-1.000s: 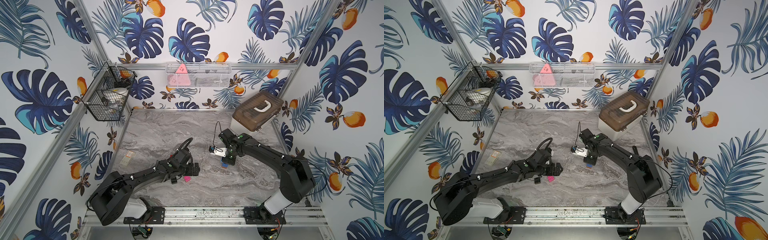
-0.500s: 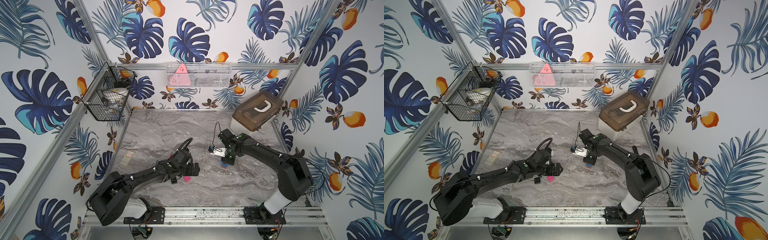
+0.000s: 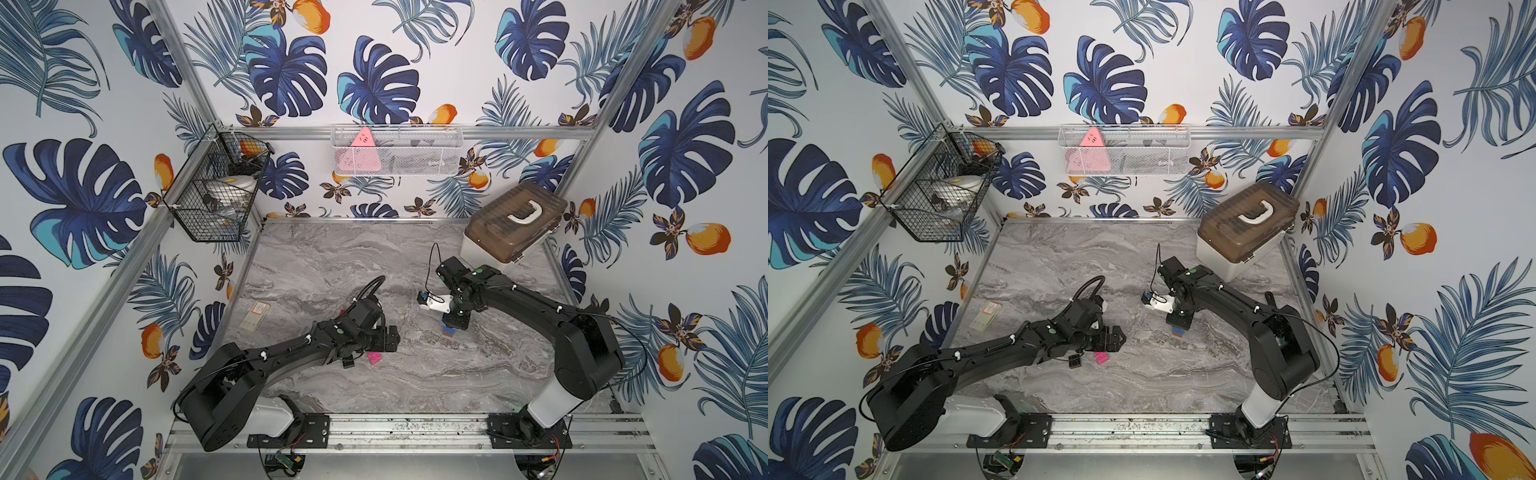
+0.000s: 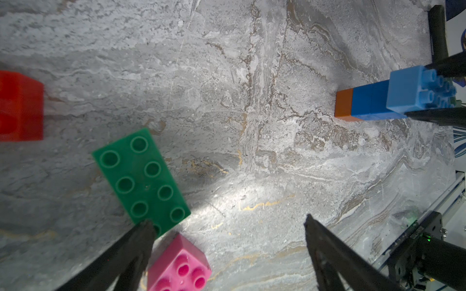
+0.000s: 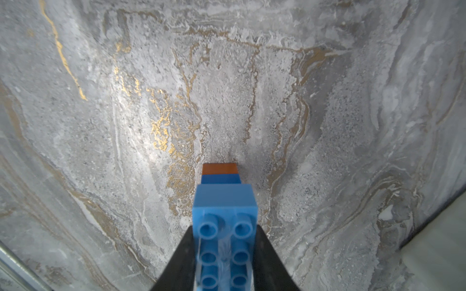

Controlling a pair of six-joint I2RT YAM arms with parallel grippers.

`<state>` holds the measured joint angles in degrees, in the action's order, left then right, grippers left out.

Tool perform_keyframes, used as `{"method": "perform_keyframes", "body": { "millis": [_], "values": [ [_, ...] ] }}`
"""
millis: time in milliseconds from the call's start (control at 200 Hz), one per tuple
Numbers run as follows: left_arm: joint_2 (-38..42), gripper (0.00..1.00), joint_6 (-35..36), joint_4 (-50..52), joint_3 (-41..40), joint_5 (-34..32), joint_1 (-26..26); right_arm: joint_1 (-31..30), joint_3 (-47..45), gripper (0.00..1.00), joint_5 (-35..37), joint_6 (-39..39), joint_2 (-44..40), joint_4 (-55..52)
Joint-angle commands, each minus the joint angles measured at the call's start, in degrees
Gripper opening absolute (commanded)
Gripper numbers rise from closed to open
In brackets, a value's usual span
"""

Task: Assemble a spoon with lego
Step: Assemble the lego brick with the lego brick.

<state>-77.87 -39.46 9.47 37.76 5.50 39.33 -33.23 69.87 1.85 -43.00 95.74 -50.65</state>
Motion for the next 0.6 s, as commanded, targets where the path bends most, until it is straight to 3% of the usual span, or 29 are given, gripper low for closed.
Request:
{"method": "perform_keyframes", "body": {
  "millis": [0, 310, 595],
  "values": [
    [0.39, 0.99, -0.34, 0.28, -0.23, -0.83, 0.01, -0.06, 0.33, 0.42, 0.38, 0.68, -0.36, -1.39],
    [1.08, 0.99, -0.26, 1.33, 0.02, -1.29, 0.07, -0.04, -0.64, 0.63, 0.79, 0.77, -1.88, -0.52],
    [1.25, 0.99, 0.17, 2.30, 0.63, -1.54, 0.03, 0.00, -3.43, 0.69, 5.68, 0.33, -1.79, 2.34]
  ]
}}
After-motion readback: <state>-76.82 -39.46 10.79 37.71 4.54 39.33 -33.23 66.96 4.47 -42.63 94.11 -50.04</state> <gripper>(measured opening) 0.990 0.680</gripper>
